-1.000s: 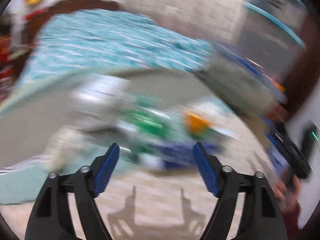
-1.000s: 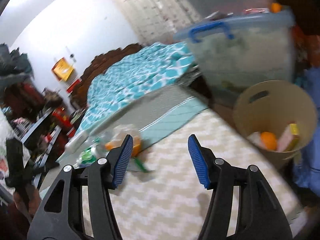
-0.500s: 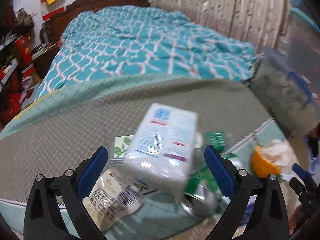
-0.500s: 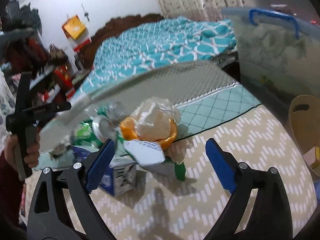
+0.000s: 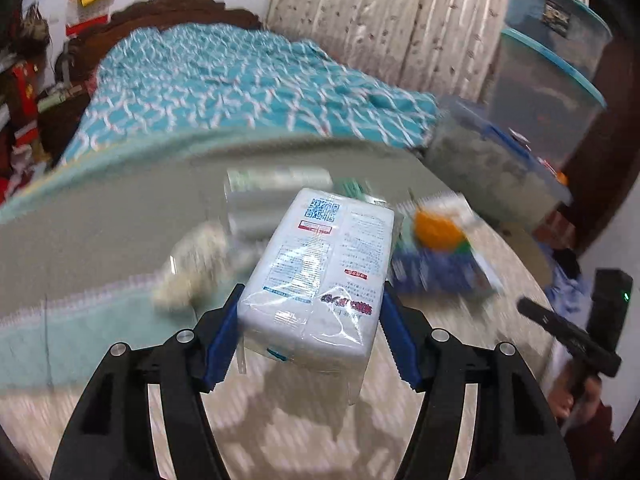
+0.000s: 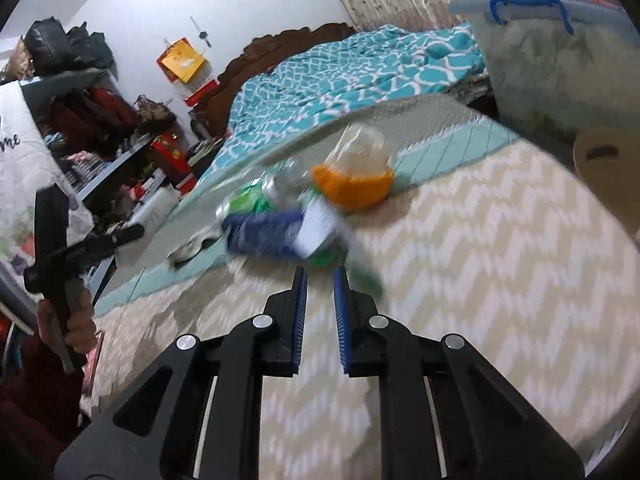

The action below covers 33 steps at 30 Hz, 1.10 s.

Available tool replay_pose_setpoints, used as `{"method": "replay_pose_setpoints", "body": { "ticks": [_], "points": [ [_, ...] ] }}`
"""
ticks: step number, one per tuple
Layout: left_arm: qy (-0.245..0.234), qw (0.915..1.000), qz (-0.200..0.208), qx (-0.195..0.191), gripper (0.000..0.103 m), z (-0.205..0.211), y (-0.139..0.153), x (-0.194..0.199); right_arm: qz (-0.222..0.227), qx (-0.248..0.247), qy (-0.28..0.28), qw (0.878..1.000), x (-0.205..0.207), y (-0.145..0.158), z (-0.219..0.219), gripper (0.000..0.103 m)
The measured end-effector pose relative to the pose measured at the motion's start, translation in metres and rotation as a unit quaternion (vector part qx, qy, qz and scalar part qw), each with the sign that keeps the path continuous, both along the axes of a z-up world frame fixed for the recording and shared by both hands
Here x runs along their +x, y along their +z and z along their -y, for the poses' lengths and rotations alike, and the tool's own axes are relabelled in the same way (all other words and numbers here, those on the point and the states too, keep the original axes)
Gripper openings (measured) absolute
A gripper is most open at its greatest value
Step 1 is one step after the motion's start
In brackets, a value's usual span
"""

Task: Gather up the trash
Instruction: 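Grasp the white tissue pack with the left tool while the right tool grasps a white plastic bag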

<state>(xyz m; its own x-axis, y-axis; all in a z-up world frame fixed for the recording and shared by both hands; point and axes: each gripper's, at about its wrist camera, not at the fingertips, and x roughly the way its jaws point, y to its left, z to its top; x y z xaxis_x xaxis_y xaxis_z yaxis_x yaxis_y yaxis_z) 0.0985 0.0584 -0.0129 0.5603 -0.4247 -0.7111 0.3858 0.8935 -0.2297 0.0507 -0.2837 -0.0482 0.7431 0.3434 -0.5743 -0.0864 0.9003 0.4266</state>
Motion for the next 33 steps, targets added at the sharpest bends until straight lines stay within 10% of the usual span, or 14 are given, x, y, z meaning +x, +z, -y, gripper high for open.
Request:
{"method": "replay_pose_setpoints", "body": {
  "ticks": [4, 6, 8, 19, 22, 29, 33],
  "points": [
    [0.006, 0.9992, -0.035, -0.019, 0.063, -0.002, -0.026, -0.035, -0.005, -0.032, 0.011, 0.999, -0.008, -0.002, -0.015, 0.023],
    [0.018, 0.9986, -0.044, -0.022, 0.065, 0.000, -0.038, -0.043, 0.002, -0.013, -0.008, 1.000, -0.004, 0.003, -0.004, 0.073],
    [0.028, 0.9978, -0.059, -0.012, 0.067, 0.006, -0.052, -0.047, 0.028, 0.022, -0.031, 0.999, 0.005, 0.015, 0.014, 0.089],
    [0.055, 0.9960, -0.066, 0.025, 0.074, 0.013, -0.066, -0.050, -0.044, -0.026, -0.031, 0.998, 0.174, 0.024, 0.040, 0.074],
    [0.058, 0.9955, -0.068, 0.030, 0.076, 0.011, -0.063, -0.050, -0.077, -0.048, -0.004, 0.996, 0.197, 0.010, 0.027, 0.039],
    [0.051, 0.9963, -0.064, 0.027, 0.076, 0.015, -0.060, -0.051, 0.114, -0.018, -0.039, 0.993, 0.113, 0.086, 0.030, 0.033],
    [0.037, 0.9969, -0.065, 0.026, 0.076, 0.024, -0.064, -0.054, 0.132, 0.015, -0.018, 0.991, 0.053, 0.089, 0.025, 0.033]
  ]
}}
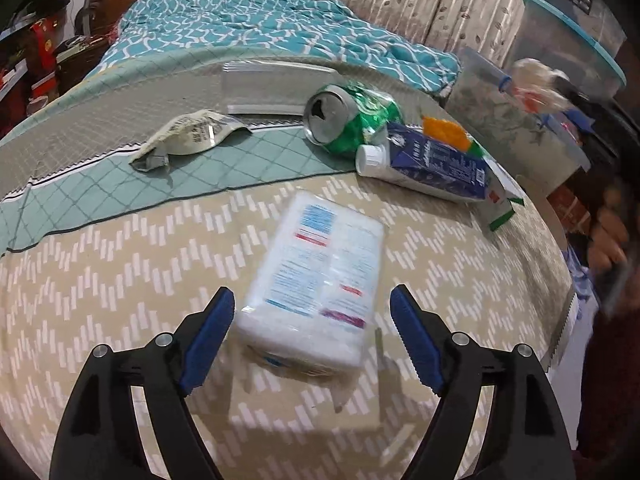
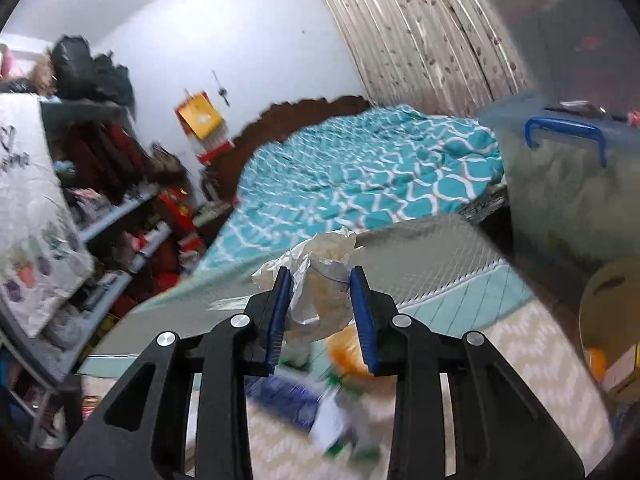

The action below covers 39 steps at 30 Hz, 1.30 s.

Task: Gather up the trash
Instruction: 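Grasp the white tissue pack with the left tool while the right tool grasps a white plastic bag, then carry the tissue pack and bag over the tan bin and open both tools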

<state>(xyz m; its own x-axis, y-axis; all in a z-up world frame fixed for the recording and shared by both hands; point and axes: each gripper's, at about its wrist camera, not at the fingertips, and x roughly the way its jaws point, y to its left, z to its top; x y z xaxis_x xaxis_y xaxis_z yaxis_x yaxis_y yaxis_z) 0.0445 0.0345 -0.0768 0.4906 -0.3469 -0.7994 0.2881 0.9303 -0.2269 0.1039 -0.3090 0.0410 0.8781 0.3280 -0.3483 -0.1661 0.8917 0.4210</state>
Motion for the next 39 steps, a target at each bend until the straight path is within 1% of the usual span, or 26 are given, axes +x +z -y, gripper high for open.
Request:
{"method": "replay_pose_setpoints", "body": {
  "ticks": [3, 4, 7, 8, 10, 11, 12, 13, 16, 18, 20, 23, 24, 26, 28, 30, 31, 32, 33, 35, 37, 39],
  "points": [
    [-0.008, 1.0000, 0.000, -0.003, 0.081, 0.004, -0.001, -0.005, -0.048, 0.025, 0.039, 0.998, -0.033, -0.030, -0.012, 0.033],
    [-0.010, 0.9999, 0.001, -0.003, 0.081, 0.004, -0.002, -0.006, -0.071, 0.033, 0.048, 0.996, -0.042, -0.046, -0.017, 0.034],
    [-0.006, 1.0000, 0.001, 0.001, 0.081, 0.002, -0.004, -0.008, -0.121, 0.043, 0.051, 0.990, -0.061, -0.083, -0.027, 0.035],
    [-0.003, 1.0000, 0.000, 0.000, 0.081, 0.000, -0.005, -0.008, -0.140, 0.052, 0.051, 0.987, -0.067, -0.099, -0.031, 0.038],
    [0.006, 1.0000, -0.002, -0.002, 0.081, -0.004, -0.005, -0.008, -0.158, 0.040, 0.044, 0.986, -0.077, -0.114, -0.041, 0.042],
    [0.010, 0.9999, -0.002, -0.003, 0.081, -0.006, -0.005, -0.007, -0.158, 0.034, 0.037, 0.986, -0.088, -0.119, -0.041, 0.056],
    [0.013, 0.9999, -0.002, -0.003, 0.081, -0.008, -0.004, -0.007, -0.158, 0.029, 0.030, 0.987, -0.091, -0.122, -0.043, 0.074],
    [0.016, 0.9999, 0.001, -0.001, 0.081, -0.009, -0.003, -0.006, -0.155, 0.023, 0.025, 0.987, -0.095, -0.123, -0.045, 0.078],
    [0.018, 0.9998, 0.008, 0.009, 0.081, -0.010, 0.000, -0.006, -0.152, -0.007, 0.030, 0.988, -0.101, -0.121, -0.050, 0.081],
    [0.017, 0.9997, 0.012, 0.015, 0.081, -0.007, 0.002, -0.005, -0.149, -0.029, 0.036, 0.988, -0.103, -0.118, -0.058, 0.087],
    [0.014, 0.9995, 0.017, 0.022, 0.081, -0.002, 0.002, -0.005, -0.149, -0.055, 0.052, 0.986, -0.102, -0.115, -0.067, 0.089],
    [0.010, 0.9991, 0.014, 0.039, 0.081, 0.005, -0.004, -0.004, -0.153, -0.086, 0.066, 0.982, -0.100, -0.113, -0.078, 0.089],
    [0.009, 0.9989, 0.011, 0.045, 0.080, 0.008, -0.007, -0.003, -0.156, -0.093, 0.068, 0.981, -0.099, -0.114, -0.080, 0.089],
    [0.007, 0.9980, 0.006, 0.063, 0.075, 0.011, -0.012, -0.004, -0.160, -0.102, 0.071, 0.979, -0.104, -0.117, -0.083, 0.089],
    [0.004, 0.9972, 0.013, 0.073, 0.062, 0.011, -0.012, -0.007, -0.161, -0.107, 0.068, 0.979, -0.109, -0.118, -0.081, 0.089],
    [-0.003, 0.9972, 0.014, 0.074, 0.059, 0.012, -0.011, -0.008, -0.162, -0.106, 0.065, 0.979, -0.112, -0.120, -0.077, 0.089],
    [-0.008, 0.9977, 0.012, 0.066, 0.058, 0.012, -0.009, -0.010, -0.162, -0.105, 0.068, 0.979, -0.114, -0.120, -0.076, 0.085],
    [-0.014, 0.9981, 0.012, 0.060, 0.058, 0.013, -0.007, -0.011, -0.166, -0.108, 0.074, 0.977, -0.113, -0.121, -0.074, 0.057],
    [-0.026, 0.9984, 0.014, 0.049, 0.058, 0.017, -0.003, -0.014, -0.166, -0.110, 0.072, 0.977, -0.114, -0.120, -0.074, 0.045],
    [-0.056, 0.9980, 0.016, 0.025, 0.058, 0.026, 0.006, -0.019, -0.149, -0.112, 0.064, 0.980, -0.119, -0.115, -0.070, 0.042],
    [-0.091, 0.9957, 0.015, 0.001, 0.058, 0.040, 0.014, -0.021, -0.129, -0.112, 0.048, 0.984, -0.125, -0.108, -0.063, 0.042],
    [-0.127, 0.9916, 0.012, -0.020, 0.058, 0.059, 0.022, -0.024, -0.114, -0.105, 0.026, 0.988, -0.128, -0.100, -0.052, 0.042]
  ]
}}
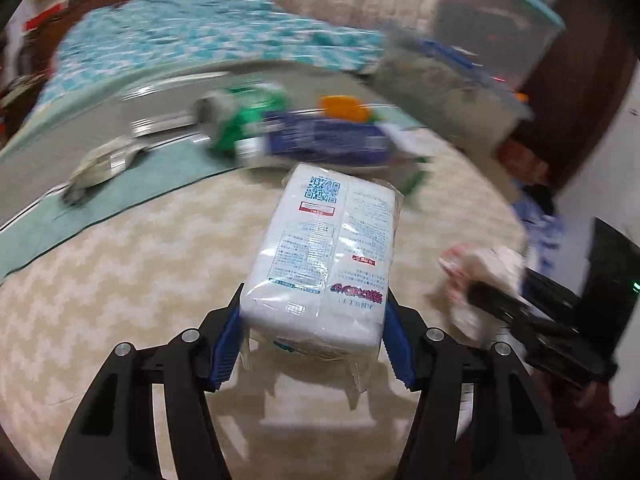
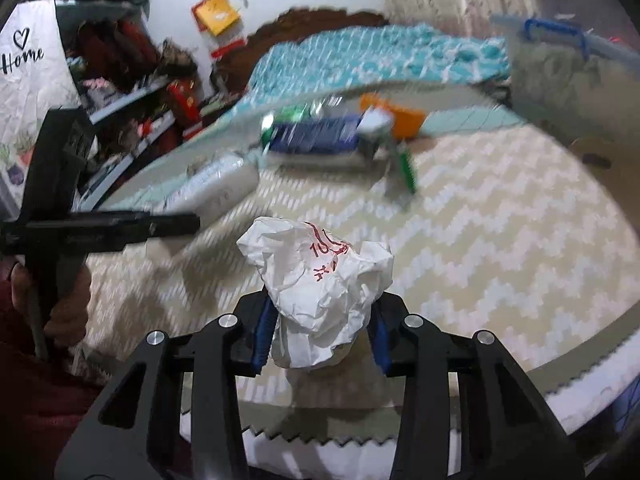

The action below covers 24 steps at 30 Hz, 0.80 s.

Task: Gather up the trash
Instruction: 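Carry the tissue pack and bag over the tan bin and open both tools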

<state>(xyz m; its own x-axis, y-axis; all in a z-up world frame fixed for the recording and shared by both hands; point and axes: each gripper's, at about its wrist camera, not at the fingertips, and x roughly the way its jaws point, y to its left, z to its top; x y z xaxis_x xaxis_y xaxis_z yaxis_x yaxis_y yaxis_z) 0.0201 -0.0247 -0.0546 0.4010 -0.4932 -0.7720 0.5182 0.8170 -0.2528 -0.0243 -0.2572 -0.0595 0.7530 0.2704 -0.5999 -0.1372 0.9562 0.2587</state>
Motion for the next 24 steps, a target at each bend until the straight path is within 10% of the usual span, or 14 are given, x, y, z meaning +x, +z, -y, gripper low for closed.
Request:
{"method": "replay_pose_setpoints", "body": {
  "ticks": [24],
  "points": [
    [-0.219, 0.9753, -0.027, 0.008, 0.060, 0.360, 0.007, 0.096, -0.014, 0.104, -0.306, 0.946, 0.044, 0.003, 0.295, 0.051]
  ]
}}
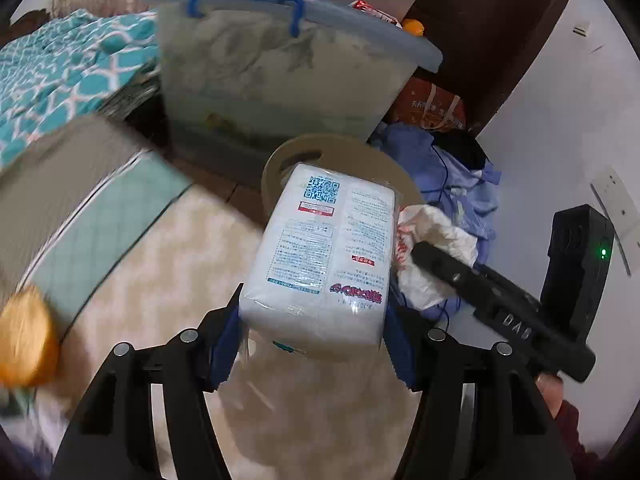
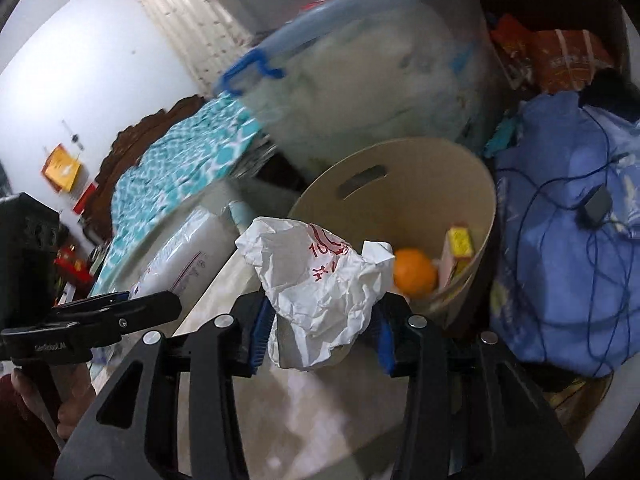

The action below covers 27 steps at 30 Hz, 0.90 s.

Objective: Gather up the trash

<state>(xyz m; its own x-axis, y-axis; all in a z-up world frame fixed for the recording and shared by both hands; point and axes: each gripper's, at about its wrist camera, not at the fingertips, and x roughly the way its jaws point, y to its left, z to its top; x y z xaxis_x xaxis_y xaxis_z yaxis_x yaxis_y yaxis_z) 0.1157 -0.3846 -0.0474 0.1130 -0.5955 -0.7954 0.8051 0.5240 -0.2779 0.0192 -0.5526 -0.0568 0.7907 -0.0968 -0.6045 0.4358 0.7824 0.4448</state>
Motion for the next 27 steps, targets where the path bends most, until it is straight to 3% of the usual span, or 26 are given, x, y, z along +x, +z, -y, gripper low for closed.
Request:
{"method": "replay_pose_setpoints", "body": {
  "ticks": [1, 3, 5, 8, 12, 16, 21, 24, 27],
  "points": [
    [0.001, 1.0000, 0.004, 0.003, 0.062, 0.012, -0.001, 0.003, -0.001, -0.002, -0.009, 1.000, 0.005, -0.001, 0.009, 0.054],
    [0.011, 0.9998, 0.009, 0.012, 0.068, 0.031, -0.004, 0.010, 0.001, -0.006, -0.020, 1.000, 0.013, -0.002, 0.020, 0.075],
    [0.021, 0.9996, 0.006, 0.019, 0.076, 0.045, -0.008, 0.017, 0.002, -0.013, -0.033, 0.999, 0.016, -0.001, 0.026, 0.076],
    [0.033, 0.9993, -0.007, 0.015, 0.076, 0.049, -0.006, 0.026, 0.024, -0.006, -0.060, 0.998, 0.007, 0.003, 0.039, 0.076],
    [0.035, 0.9989, -0.024, -0.021, 0.076, 0.024, 0.011, 0.019, 0.056, 0.003, -0.081, 0.995, -0.009, 0.011, 0.040, 0.076],
    [0.013, 0.9979, -0.037, -0.052, 0.076, -0.030, 0.027, -0.010, 0.075, 0.017, -0.037, 0.996, -0.004, 0.022, 0.016, 0.073],
    [-0.001, 0.9976, -0.033, -0.061, 0.076, -0.119, 0.026, -0.046, 0.077, 0.019, 0.054, 0.995, 0.020, 0.036, -0.039, 0.059],
    [0.030, 0.9965, -0.043, -0.066, 0.075, -0.189, 0.020, -0.053, 0.074, 0.015, 0.117, 0.990, 0.039, 0.043, -0.083, 0.051],
    [0.102, 0.9917, -0.039, -0.067, 0.075, -0.268, 0.015, -0.042, 0.069, 0.003, 0.176, 0.982, 0.057, 0.049, -0.132, 0.050]
  ]
}}
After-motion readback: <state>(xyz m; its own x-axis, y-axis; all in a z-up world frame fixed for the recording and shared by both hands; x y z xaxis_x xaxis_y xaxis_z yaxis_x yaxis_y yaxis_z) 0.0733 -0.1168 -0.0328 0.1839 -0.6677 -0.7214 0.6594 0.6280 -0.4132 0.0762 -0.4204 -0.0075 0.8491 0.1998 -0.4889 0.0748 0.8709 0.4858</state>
